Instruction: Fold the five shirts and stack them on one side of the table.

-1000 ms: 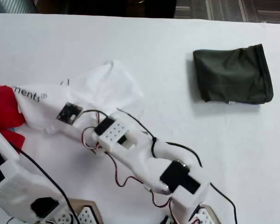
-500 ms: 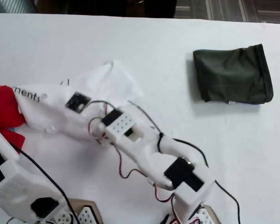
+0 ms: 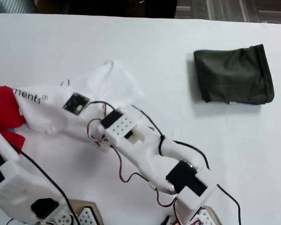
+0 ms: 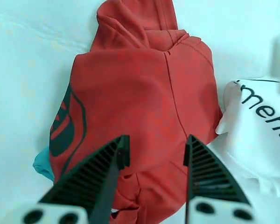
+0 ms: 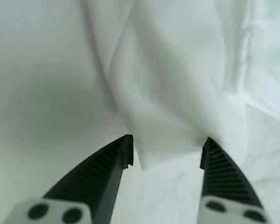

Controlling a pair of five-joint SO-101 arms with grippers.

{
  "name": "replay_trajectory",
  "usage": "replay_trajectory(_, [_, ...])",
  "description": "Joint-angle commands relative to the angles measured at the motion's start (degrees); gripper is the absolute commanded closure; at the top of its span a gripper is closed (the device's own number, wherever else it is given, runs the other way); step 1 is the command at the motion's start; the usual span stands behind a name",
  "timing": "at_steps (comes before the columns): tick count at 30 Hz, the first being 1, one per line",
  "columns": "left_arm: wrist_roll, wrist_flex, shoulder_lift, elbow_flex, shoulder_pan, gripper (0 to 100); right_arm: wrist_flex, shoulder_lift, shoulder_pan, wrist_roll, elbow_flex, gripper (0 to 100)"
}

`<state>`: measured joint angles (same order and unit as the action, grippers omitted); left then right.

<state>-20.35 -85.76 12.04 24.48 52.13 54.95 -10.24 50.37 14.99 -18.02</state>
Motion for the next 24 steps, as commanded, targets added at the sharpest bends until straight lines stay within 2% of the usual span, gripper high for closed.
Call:
replay_trajectory(1, [-0.26, -0.18, -0.44, 2.07, 0.44, 79, -2.24, 0.75, 0.31, -0.53, 2.64, 75.1])
replay_trajectory(8, [-0.26, -0.26, -0.44, 2.07, 0.44, 79, -1.71, -9.1, -0.04, -0.18, 6.59, 77.1])
replay_trajectory(10, [-0.26, -0.26, -0.44, 2.07, 0.44, 79, 0.31, -10.51, -0.13, -0.09, 8.53, 85.4])
replay_trajectory(12, [-0.26, -0.35, -0.44, 2.07, 0.44, 79, 2.68, -10.68, -0.84, -0.09, 10.46, 98.3])
replay_trajectory(14, [-0.26, -0.35, -0.44, 2.07, 0.44, 79, 5.14, -10.33, -2.51, -0.09, 12.31, 96.0])
replay_trajectory(18, [-0.26, -0.35, -0.44, 2.07, 0.26, 79, 8.84, -6.11, -8.57, 0.09, 14.24, 97.8])
replay_trajectory(24, [-0.09, -0.35, -0.35, 2.07, -0.53, 79, 15.69, 6.99, -18.95, 7.21, 14.15, 97.9])
